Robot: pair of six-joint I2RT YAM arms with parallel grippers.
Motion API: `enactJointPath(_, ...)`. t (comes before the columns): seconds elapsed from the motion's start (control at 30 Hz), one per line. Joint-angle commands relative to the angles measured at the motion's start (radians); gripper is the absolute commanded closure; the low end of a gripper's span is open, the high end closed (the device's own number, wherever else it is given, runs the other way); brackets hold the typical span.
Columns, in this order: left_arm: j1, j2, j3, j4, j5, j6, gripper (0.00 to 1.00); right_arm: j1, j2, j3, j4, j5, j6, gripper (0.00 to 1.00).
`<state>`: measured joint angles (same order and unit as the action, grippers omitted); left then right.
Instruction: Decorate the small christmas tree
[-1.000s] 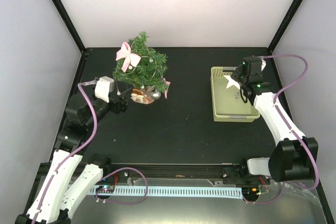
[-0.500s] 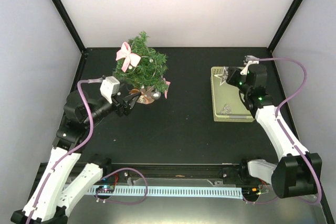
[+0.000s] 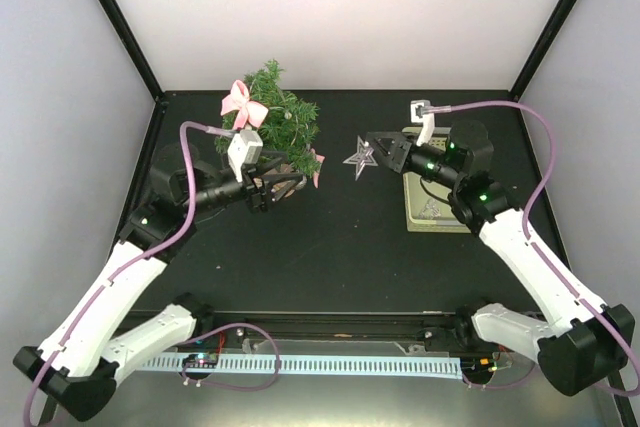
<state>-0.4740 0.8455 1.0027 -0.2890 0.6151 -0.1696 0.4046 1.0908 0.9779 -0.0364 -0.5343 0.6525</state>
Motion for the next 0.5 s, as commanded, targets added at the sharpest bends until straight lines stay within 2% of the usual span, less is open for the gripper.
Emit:
enactJointPath(0.0,-0.055,0.041,0.076,0.05,0.019,-0.014,0.34,0.069,-0.019,0.021,0.085,-0.003,0.115,0.86)
enactJointPath(0.23,-0.106,0.126,0.128,0.026,0.002,-0.006,0.36,0.153,-0.011,0.018,0.124,0.029,0.183,0.86)
enactJointPath(0.47,-0.152,0.189,0.138,0.035,-0.03,-0.018,0.44,0.16,-0.028,-0.01,0.155,0.043,0.22,0.86)
